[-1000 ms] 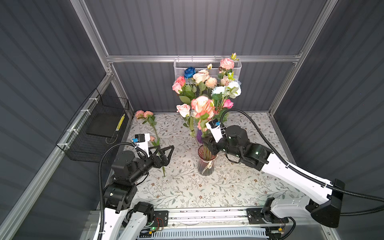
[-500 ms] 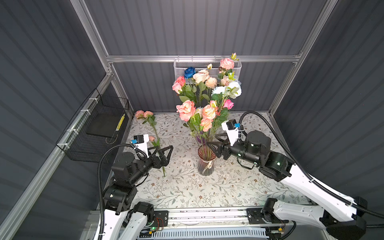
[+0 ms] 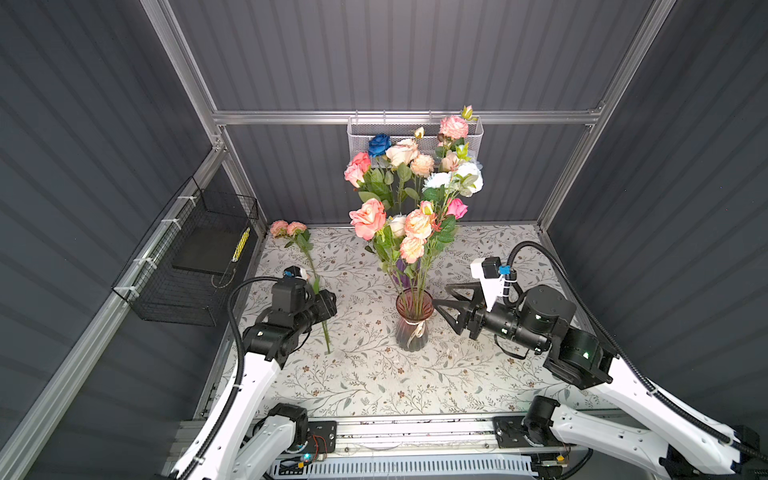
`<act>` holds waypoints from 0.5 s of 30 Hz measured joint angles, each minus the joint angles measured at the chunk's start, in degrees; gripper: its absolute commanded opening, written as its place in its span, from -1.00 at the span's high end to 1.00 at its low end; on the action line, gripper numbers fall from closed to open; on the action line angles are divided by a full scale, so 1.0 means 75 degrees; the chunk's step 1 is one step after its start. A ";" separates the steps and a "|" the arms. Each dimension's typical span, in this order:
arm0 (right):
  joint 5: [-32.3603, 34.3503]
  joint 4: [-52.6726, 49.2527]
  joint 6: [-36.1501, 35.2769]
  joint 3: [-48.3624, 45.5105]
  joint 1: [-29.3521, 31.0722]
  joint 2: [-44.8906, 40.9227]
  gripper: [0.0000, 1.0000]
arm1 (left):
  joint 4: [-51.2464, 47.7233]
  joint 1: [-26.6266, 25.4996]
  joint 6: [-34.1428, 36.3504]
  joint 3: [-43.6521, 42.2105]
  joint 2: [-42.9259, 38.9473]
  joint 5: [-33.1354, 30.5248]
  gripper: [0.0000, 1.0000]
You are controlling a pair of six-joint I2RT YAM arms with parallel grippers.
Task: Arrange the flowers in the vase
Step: 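Grasp a pink rose stem beside the pink tulip with the left gripper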
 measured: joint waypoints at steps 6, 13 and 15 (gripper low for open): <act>0.0006 -0.0108 -0.0009 -0.0137 0.0000 -0.0344 -0.34 | 0.0673 0.0306 -0.0204 -0.0087 0.1647 -0.0187 0.02; 0.0061 -0.0291 -0.0058 -0.0306 0.0000 -0.0766 -0.34 | 0.1271 0.0580 -0.0291 -0.0032 0.3625 -0.0571 0.06; 0.0087 -0.0358 -0.0082 -0.0321 0.0000 -0.0866 -0.34 | 0.1376 0.0580 -0.0318 0.0023 0.3949 -0.0731 0.05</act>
